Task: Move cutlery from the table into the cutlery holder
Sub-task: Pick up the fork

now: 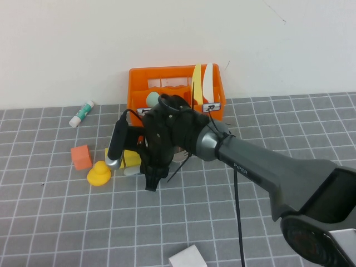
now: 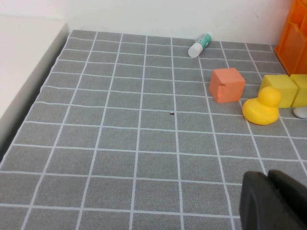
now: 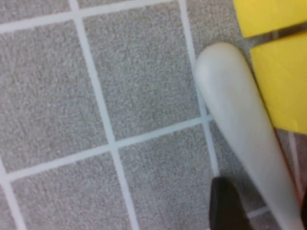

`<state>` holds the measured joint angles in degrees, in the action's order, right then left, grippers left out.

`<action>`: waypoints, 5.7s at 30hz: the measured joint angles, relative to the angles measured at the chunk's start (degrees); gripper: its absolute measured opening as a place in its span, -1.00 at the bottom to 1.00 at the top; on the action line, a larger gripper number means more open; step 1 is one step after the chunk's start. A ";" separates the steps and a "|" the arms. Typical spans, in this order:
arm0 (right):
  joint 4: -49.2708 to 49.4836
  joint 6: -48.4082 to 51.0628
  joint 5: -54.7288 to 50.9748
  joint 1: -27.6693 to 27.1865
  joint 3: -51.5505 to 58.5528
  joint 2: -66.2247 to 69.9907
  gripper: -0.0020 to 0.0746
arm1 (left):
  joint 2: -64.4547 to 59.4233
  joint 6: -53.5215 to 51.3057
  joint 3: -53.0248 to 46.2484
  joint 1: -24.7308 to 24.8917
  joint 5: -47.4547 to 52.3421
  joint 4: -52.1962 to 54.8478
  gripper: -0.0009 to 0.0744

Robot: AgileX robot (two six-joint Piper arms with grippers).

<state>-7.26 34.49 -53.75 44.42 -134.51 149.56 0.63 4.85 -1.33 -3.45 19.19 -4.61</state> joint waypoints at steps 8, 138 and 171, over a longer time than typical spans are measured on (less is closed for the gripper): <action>3.01 -0.33 -9.85 0.11 -1.17 -0.12 -0.13 | 0.00 0.00 0.00 0.00 0.00 0.00 -0.98; -3.29 8.51 -2.94 2.91 -4.12 -3.08 0.25 | 0.00 0.20 0.00 0.00 0.00 0.00 -0.98; -3.54 8.74 2.67 -0.06 -3.83 2.30 -0.04 | 0.00 -0.01 0.00 0.00 0.02 0.00 -0.98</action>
<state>-10.80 43.23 -51.08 44.36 -138.35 151.87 0.63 4.84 -1.33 -3.45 19.21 -4.61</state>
